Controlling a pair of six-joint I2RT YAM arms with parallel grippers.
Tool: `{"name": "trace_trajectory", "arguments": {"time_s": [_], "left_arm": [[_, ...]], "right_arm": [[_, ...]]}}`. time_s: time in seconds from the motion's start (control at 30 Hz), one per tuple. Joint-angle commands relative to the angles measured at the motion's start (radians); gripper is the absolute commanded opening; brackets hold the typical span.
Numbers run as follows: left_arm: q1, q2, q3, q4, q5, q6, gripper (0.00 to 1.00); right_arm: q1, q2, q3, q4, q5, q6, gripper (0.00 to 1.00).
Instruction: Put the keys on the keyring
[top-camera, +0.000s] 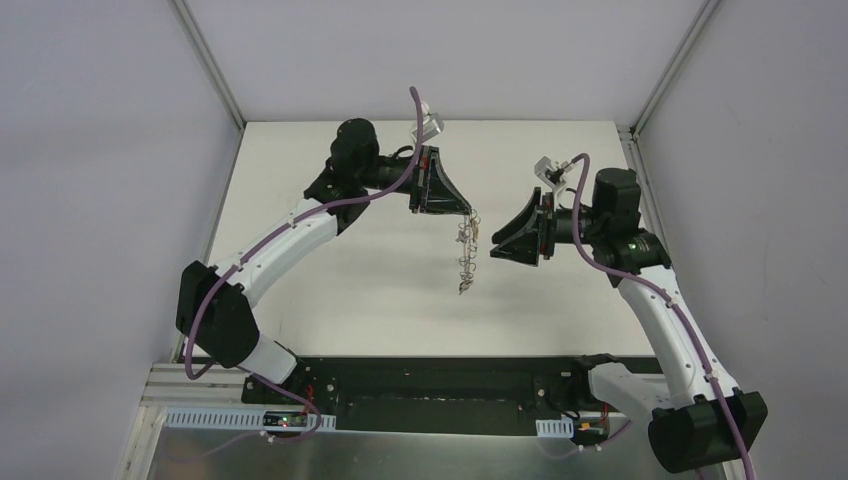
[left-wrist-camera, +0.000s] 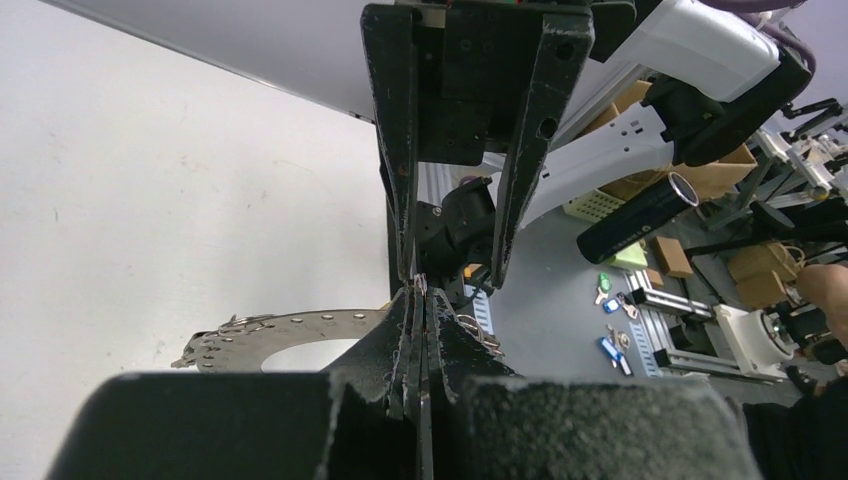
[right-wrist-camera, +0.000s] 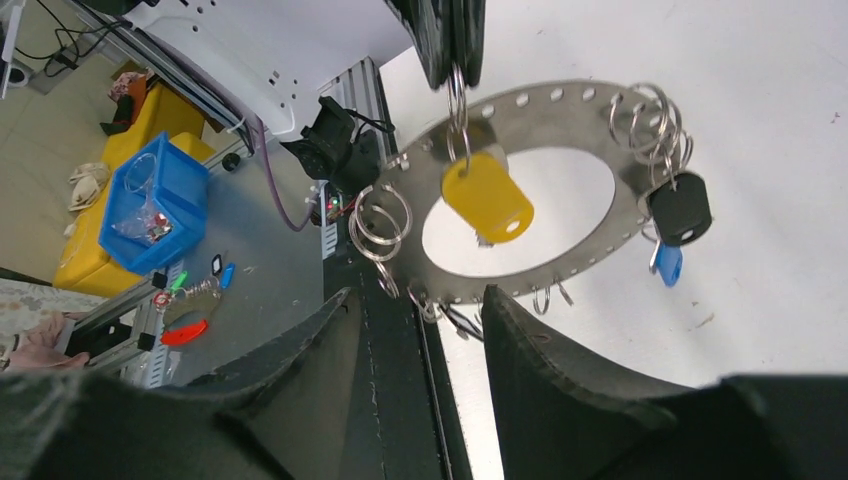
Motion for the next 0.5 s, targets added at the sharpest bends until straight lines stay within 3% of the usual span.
{"name": "trace_trajectory", "arguments": {"time_s": [0.0,0.3,0.47], "left_arm": [[0.01,-0.064,-0.033,0.141,0.007,-0.072,0.0],[0.007,-0.087,-0.062,0.124,0.018,-0.057,0.0],[0.001,-0.093,-0.066,0.127,0.022,-0.057,0.0]], "right_arm": [[0.038,0.039,0.067,0.126,-0.003,0.051,0.51],[0.071,0.08,0.128,0.127,0.087,0.019,0.52],[0.087,0.104,0.13,0.146,0.093,0.015,0.47]]}}
